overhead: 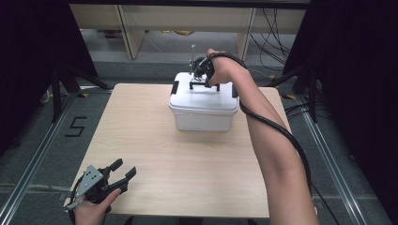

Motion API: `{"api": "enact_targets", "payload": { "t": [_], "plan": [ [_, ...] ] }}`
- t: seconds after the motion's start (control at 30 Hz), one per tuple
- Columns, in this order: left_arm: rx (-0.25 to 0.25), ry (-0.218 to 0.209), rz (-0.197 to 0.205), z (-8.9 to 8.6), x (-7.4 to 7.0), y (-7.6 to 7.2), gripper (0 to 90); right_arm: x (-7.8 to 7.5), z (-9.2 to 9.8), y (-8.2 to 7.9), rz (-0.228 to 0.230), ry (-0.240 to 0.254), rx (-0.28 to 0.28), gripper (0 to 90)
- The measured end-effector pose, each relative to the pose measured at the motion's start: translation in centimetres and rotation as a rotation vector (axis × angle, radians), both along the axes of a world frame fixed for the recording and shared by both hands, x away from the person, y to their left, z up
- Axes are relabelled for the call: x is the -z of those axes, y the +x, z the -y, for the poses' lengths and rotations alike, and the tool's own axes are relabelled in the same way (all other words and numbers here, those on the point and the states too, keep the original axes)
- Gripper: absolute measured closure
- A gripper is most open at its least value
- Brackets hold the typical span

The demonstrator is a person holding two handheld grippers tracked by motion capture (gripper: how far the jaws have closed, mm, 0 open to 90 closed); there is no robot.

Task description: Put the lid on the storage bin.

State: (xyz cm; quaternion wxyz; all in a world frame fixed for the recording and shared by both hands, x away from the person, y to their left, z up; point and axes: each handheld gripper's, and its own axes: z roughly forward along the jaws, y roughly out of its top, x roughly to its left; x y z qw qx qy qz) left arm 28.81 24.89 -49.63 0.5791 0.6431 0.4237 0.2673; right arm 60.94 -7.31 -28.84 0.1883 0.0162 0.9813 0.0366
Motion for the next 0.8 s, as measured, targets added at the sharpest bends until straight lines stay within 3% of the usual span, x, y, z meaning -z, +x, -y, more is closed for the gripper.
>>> {"api": "enact_targets", "payload": {
  "t": [0.4,0.8],
  "plan": [
    [0.001,0.001,-0.001,0.0,0.0,0.0,34.5,0.3,0.1,0.5,0.011,0.006,0.019,85.2],
    [0.004,-0.004,0.001,0.0,0.0,0.1,34.4,1.0,0.0,0.8,-0.006,-0.013,-0.003,85.2]
  ]
}}
